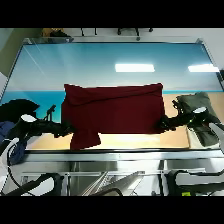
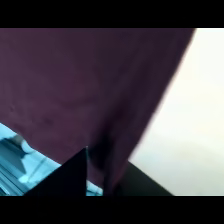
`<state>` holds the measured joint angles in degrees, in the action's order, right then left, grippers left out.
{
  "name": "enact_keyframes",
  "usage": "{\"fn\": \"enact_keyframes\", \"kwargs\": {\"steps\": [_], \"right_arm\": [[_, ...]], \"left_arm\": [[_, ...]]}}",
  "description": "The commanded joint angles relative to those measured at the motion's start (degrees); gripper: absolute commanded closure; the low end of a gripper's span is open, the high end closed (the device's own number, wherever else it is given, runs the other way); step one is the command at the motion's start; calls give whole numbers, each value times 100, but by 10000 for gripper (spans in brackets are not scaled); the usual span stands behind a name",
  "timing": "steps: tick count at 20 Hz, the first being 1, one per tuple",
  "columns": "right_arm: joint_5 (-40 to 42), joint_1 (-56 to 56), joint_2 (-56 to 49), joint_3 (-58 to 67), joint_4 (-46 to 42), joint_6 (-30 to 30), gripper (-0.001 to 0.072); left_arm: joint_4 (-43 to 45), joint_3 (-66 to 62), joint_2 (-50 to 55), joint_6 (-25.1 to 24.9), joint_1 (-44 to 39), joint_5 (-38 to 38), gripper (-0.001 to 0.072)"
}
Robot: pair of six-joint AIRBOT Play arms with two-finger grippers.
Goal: Fold the shirts.
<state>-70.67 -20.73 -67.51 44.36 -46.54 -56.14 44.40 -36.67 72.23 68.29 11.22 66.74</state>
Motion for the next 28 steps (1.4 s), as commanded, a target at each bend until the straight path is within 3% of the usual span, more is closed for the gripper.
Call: {"fn": "enact_keyframes", "kwargs": {"steps": [1, 2, 4, 9, 12, 14, 18, 22, 28], "right_arm": [[-374, 9, 131, 11, -15, -81, 609], [-402, 11, 151, 11, -17, -81, 692], [-546, 4, 238, 11, -85, -109, 692], [-564, -114, 798, 11, -1687, -1132, 693], [-468, -343, 1071, 17, -1471, -1154, 692], [-415, -356, 1185, 109, -848, -876, 693], [98, -345, 1071, 557, 1110, -142, 692], [474, -345, 398, 1237, 2033, 221, 691], [1204, -122, -951, 1609, 2959, 1388, 691]], "left_arm": [[109, -79, -369, -31, 2, 162, 691], [116, -79, -555, -31, 9, 179, 691], [264, -79, -894, 39, 85, 310, 691], [2387, -74, -1941, 1067, 308, 809, 692], [2041, -98, -2507, 1058, 205, 621, 691], [1873, -317, -2529, 1019, -160, 354, 692], [1908, -1554, -1609, 1021, -1093, -114, 692], [1904, -2986, -188, 1021, -1150, -133, 691], [1902, -4251, 1862, 772, -1207, -332, 691]]}}
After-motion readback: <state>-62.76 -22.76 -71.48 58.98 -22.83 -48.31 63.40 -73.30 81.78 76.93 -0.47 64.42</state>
